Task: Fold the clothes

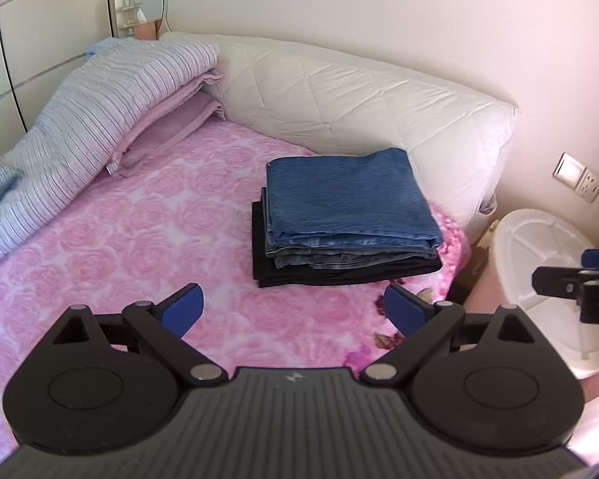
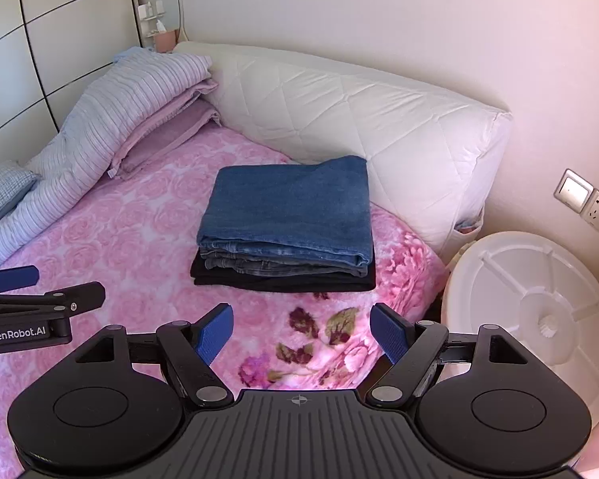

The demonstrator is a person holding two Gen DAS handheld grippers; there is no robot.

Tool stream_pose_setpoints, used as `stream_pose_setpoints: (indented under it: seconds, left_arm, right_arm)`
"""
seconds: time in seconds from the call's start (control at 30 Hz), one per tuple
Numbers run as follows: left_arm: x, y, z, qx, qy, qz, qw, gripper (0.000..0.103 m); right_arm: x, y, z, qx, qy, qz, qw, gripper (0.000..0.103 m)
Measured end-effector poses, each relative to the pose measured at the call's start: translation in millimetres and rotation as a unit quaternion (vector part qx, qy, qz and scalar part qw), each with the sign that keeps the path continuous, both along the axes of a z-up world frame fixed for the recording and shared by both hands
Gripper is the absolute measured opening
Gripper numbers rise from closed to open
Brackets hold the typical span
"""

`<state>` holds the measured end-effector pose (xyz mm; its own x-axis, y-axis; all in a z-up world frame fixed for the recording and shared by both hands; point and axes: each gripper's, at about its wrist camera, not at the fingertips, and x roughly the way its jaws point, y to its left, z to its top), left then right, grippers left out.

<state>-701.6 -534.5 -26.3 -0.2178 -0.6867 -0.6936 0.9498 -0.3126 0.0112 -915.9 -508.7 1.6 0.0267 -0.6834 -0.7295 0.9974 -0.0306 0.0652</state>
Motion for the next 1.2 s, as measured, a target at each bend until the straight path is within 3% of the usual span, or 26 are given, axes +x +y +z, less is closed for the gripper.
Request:
stream_pose_setpoints:
  seconds: [0.37,0.67,1.2]
  left_arm:
    - [-1,-1,-2,0.027,0.030,0.008,0.9992,0.095]
    - [-6,0,-5,0.027,0.007,0.005,0.9996,0.095]
    - [3,0,-4,0.033,0.010,0.013,0.9993,0.095]
  right_arm:
    - [-3,5,-3,0.003,-0.002,-0.001,1.000,0.079]
    - [-3,6,-4,0.003,-0.004,0.002,1.000,0.079]
    - [7,5,-4,0.006,-0.001,0.009,1.000,0.079]
